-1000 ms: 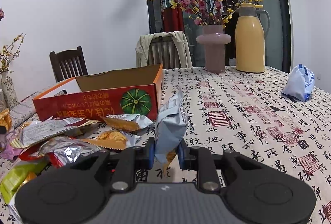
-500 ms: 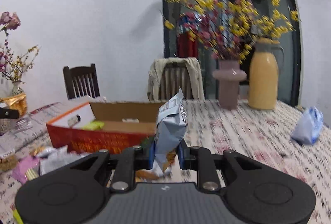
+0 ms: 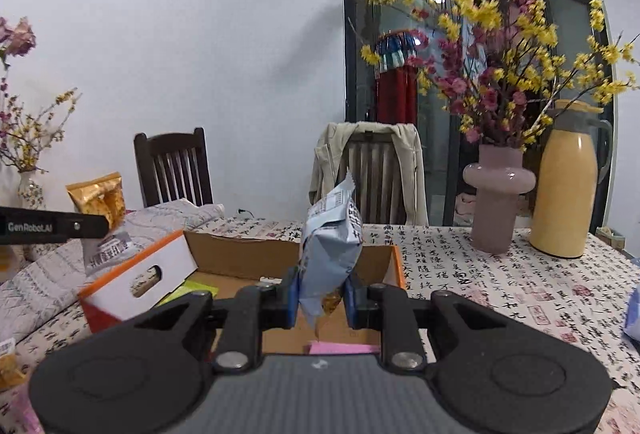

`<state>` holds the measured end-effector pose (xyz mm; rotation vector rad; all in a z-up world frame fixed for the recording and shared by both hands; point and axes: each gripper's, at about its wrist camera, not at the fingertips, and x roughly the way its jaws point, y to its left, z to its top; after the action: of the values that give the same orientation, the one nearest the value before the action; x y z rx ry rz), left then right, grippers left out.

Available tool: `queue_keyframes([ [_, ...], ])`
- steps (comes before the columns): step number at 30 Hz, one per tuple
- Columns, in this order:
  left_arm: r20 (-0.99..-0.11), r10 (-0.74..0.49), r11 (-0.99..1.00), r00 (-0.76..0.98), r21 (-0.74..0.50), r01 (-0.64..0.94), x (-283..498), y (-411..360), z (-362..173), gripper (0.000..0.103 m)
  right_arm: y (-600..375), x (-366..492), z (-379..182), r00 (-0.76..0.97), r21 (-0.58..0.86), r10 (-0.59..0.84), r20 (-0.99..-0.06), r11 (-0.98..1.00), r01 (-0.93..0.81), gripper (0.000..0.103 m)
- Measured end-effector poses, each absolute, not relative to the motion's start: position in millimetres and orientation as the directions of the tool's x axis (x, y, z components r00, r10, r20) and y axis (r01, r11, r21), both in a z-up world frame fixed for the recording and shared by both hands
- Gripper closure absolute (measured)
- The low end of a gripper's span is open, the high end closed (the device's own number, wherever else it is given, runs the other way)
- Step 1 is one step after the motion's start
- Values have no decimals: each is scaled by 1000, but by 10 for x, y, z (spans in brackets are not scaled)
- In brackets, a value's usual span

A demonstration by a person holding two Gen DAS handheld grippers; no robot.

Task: Organize snacks
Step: 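Carry both packets into the box and open both tools to release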

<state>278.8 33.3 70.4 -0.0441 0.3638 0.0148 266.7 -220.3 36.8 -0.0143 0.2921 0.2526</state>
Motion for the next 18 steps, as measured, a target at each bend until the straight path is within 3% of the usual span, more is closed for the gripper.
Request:
queue_keyframes([
  [12, -419, 27, 998, 908, -43, -50, 3071, 390, 348, 86, -2145, 2989, 66, 896, 34, 241, -373, 969, -246, 78],
  [13, -414, 20, 998, 910, -53, -46, 3052, 401, 353, 80, -2148, 2980, 68, 897, 34, 239, -373, 969, -244, 72],
  [14, -407, 18, 997, 913, -63, -47, 3032, 411, 362, 64, -2158, 2967, 72, 897, 38, 240, -370, 969, -243, 66],
  [15, -395, 24, 996, 918, -67, -55, 3004, 422, 371, 52, -2173, 2953, 81, 900, 45, 240, -364, 970, -240, 51],
  [16, -377, 36, 995, 925, -68, -66, 2971, 433, 382, 26, -2190, 2936, 95, 904, 51, 237, -356, 971, -234, 33],
  [17, -357, 51, 994, 933, -67, -80, 2937, 439, 399, 9, -2206, 2921, 105, 909, 55, 233, -347, 972, -228, 23],
  [18, -338, 61, 994, 939, -68, -89, 2905, 437, 420, 4, -2221, 2899, 113, 913, 61, 231, -336, 973, -223, 6],
])
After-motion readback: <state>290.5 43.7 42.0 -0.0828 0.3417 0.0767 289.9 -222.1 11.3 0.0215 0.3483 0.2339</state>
